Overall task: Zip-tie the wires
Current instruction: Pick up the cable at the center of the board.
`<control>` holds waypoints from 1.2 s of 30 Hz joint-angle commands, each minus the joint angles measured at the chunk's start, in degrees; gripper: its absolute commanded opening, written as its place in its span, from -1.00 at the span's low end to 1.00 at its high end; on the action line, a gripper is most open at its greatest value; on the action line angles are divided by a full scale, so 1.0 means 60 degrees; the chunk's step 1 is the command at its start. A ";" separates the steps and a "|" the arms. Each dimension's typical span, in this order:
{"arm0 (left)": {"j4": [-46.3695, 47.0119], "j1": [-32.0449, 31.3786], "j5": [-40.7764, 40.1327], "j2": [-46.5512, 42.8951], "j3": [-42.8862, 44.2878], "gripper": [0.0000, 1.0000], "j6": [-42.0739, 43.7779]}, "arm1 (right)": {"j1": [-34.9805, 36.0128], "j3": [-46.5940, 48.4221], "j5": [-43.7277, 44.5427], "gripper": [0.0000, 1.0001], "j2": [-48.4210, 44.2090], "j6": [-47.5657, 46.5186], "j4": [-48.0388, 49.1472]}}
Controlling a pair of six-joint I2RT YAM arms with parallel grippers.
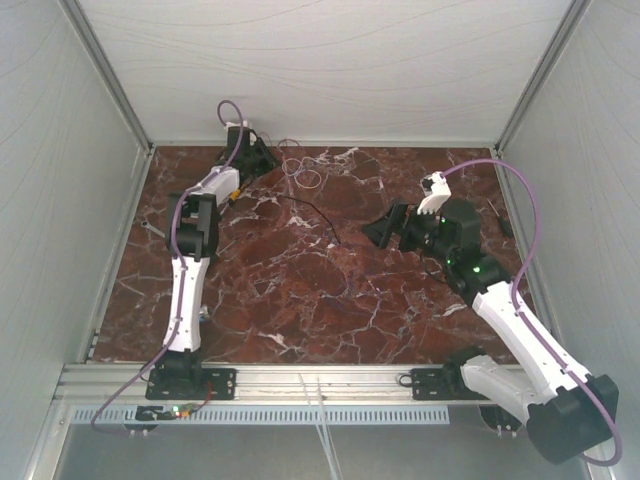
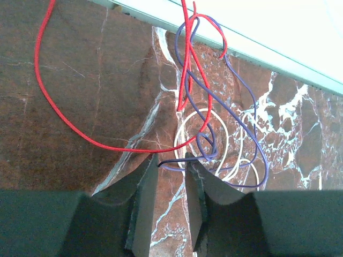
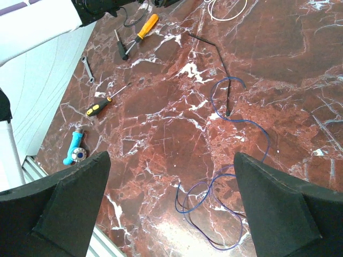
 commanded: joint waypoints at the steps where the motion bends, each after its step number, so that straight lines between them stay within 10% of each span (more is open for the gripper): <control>1: 0.0369 0.0025 -0.0008 0.0333 0.0624 -0.46 -0.0536 | 0.0058 -0.0031 -0.0007 0.96 -0.0312 -0.0086 0.0080; 8: 0.0076 0.0028 -0.0067 0.0625 0.0943 -0.50 -0.1120 | 0.0057 -0.0011 -0.0031 0.95 -0.0476 -0.0019 -0.0016; 11: 0.0110 0.0034 0.0032 0.0662 0.0925 -1.00 -0.1226 | 0.0056 -0.0017 0.0002 0.96 -0.0542 -0.0026 -0.0103; 28: 0.2780 -0.0335 0.0506 -0.3669 -0.5826 -1.00 -0.1070 | 0.0056 -0.0301 0.0059 0.95 -0.1519 0.0186 -0.0528; 36: 0.1817 -0.0447 0.0458 -0.5723 -0.6535 -1.00 -0.0661 | 0.0057 -0.0328 0.0273 0.94 -0.2188 0.0215 -0.0945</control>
